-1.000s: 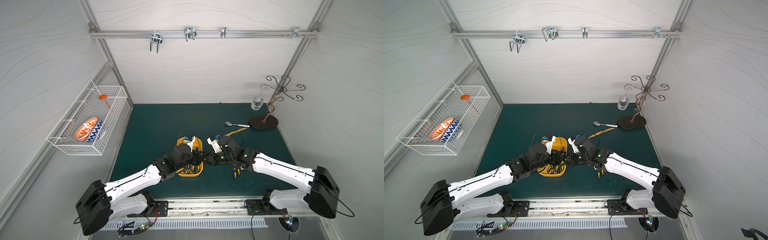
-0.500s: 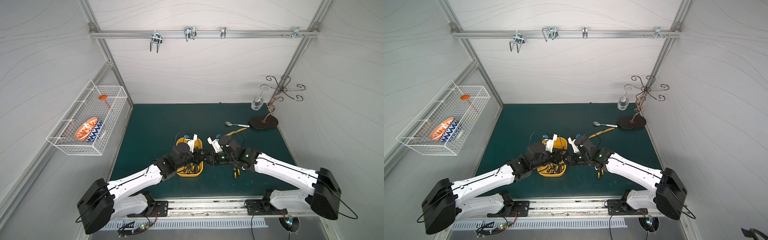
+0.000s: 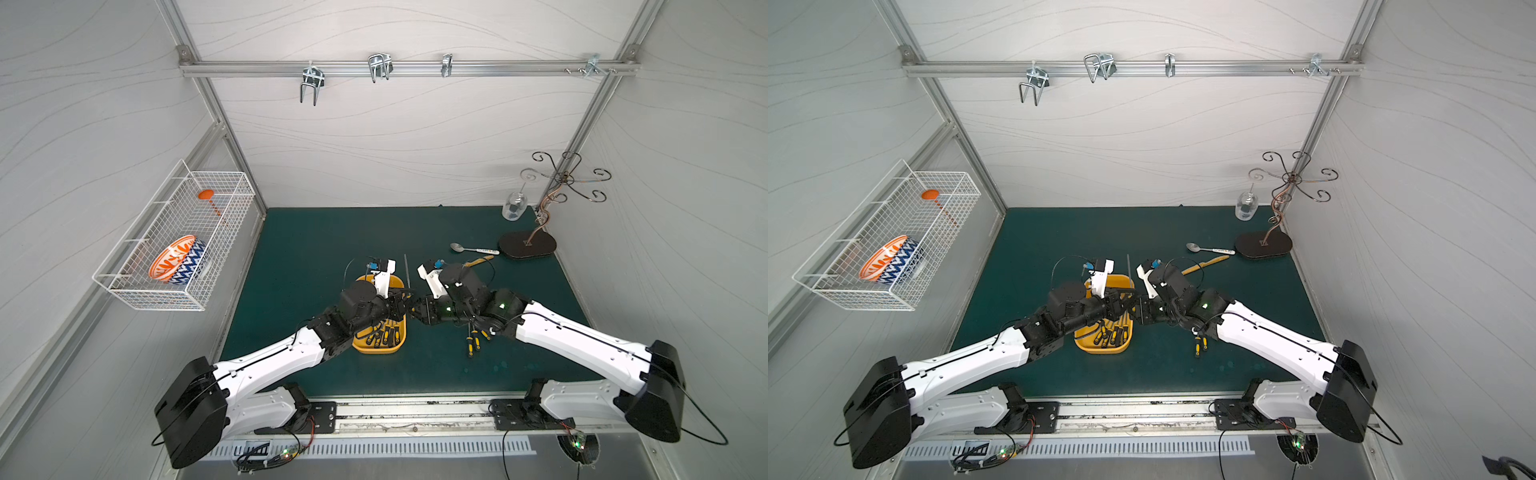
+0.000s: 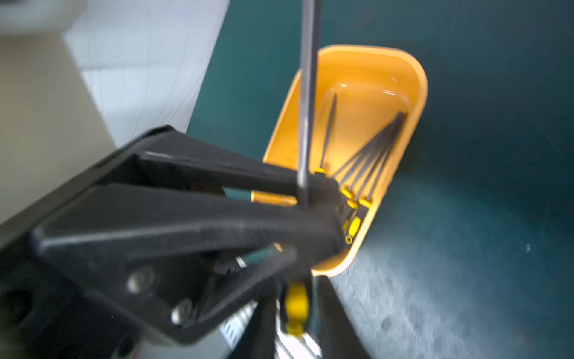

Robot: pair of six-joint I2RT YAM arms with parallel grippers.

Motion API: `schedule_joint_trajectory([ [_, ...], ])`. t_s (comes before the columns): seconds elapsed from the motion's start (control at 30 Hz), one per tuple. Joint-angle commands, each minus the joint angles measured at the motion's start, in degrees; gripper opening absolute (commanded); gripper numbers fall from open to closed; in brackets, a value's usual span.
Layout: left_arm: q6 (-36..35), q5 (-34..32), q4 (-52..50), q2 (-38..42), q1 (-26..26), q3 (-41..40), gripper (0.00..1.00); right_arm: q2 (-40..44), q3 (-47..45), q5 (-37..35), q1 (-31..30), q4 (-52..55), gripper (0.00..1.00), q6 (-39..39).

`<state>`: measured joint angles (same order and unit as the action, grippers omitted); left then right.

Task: Put the file tool into the storage box
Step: Place the file tool in the storage box.

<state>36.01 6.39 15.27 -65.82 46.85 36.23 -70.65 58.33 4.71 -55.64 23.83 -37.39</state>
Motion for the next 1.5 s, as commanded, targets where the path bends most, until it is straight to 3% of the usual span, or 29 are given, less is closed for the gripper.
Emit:
schedule_joint_trajectory([
  [0.0,-3.7,-0.1,-10.6,-2.9,0.9,1.7,0.0,3.1,4.0,-4.2,1.4,-5.1,0.49,0.2],
  [0.27,-7.2,-9.7,-21.4,-2.7,0.5,3.9,0.0,3.3,5.9,-9.7,10.8,4.1,0.51,0.7],
  [0.43,-8.1,-15.9,-29.7,-5.1,0.5,6.3,0.0,2.2,6.7,-13.0,13.5,8.5,0.51,0.5],
  [0.7,-8.2,-13.7,-31.3,-9.2,0.5,8.8,0.0,-1.8,6.2,-12.4,13.8,10.9,0.5,-2.3],
  [1.47,-5.8,-8.5,-37.2,-18.8,0.3,11.6,0.0,-2.3,3.3,-10.3,14.9,11.2,0.49,-3.2],
])
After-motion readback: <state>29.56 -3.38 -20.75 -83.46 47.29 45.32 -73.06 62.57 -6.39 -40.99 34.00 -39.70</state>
